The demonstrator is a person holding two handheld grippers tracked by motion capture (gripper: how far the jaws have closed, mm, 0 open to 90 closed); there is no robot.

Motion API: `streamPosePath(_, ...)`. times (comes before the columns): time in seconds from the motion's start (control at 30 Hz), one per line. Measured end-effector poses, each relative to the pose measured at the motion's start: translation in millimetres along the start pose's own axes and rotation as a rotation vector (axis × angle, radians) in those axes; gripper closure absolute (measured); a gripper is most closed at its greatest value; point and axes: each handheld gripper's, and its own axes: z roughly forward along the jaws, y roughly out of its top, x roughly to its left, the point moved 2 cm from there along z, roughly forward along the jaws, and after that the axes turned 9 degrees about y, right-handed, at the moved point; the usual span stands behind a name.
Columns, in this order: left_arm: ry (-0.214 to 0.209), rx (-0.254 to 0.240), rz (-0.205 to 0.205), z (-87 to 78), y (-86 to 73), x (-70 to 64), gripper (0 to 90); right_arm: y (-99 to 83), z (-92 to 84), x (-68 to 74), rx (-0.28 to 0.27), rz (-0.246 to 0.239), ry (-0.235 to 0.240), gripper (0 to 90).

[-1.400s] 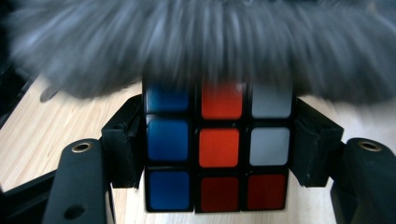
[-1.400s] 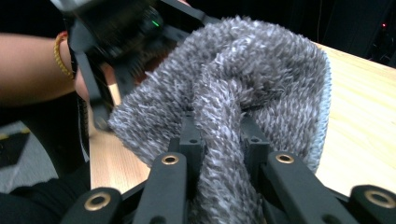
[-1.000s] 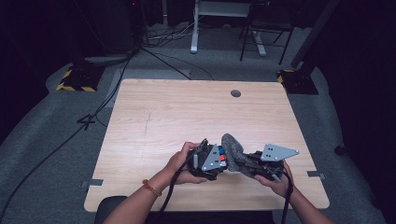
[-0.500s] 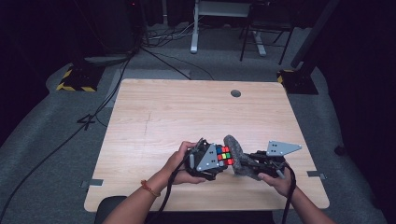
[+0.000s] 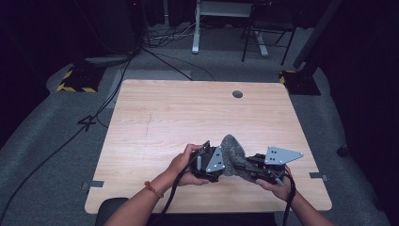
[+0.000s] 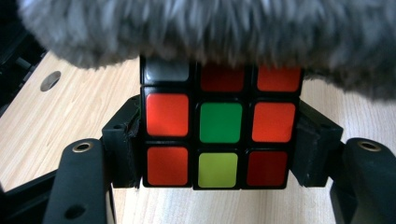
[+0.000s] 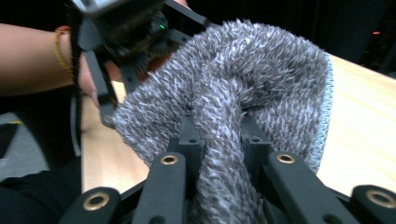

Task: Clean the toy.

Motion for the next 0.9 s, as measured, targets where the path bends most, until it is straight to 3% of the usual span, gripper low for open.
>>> streamPosePath(0.1, 0.002, -0.019, -0.011, -3.8, 1.1, 1.8, 33.3, -5.4, -1.5, -7.0, 0.015, 0.014, -0.036, 76.0)
streamPosePath(0.33, -0.006, -0.041, -0.018, -10.2, 0.9, 5.3, 33.4, -28.0, 2.5, -25.6, 0.125, 0.084, -0.037, 76.0)
streamPosePath(0.4, -0.004, -0.044, -0.019, -11.5, 1.3, 6.4, 33.4, -28.5, 2.2, -27.6, 0.113, 0.1, -0.028, 76.0)
streamPosePath(0.5, -0.02, -0.041, -0.037, -10.2, 0.2, 6.4, 33.4, -22.6, 0.5, -22.9, 0.089, 0.075, -0.034, 76.1)
streamPosePath(0.6, -0.027, -0.023, -0.023, -5.2, -0.9, 3.3, 33.4, -11.4, -2.2, -12.3, 0.037, 0.042, -0.004, 76.0)
streamPosePath(0.7, -0.029, -0.028, -0.029, -4.0, -1.2, 3.1, 33.4, -7.8, -1.1, -6.9, 0.057, 0.002, -0.025, 75.9)
streamPosePath(0.9, -0.041, -0.065, -0.068, -7.1, -2.4, 7.7, 33.4, -28.0, 5.2, -26.4, 0.141, 0.11, -0.043, 75.8)
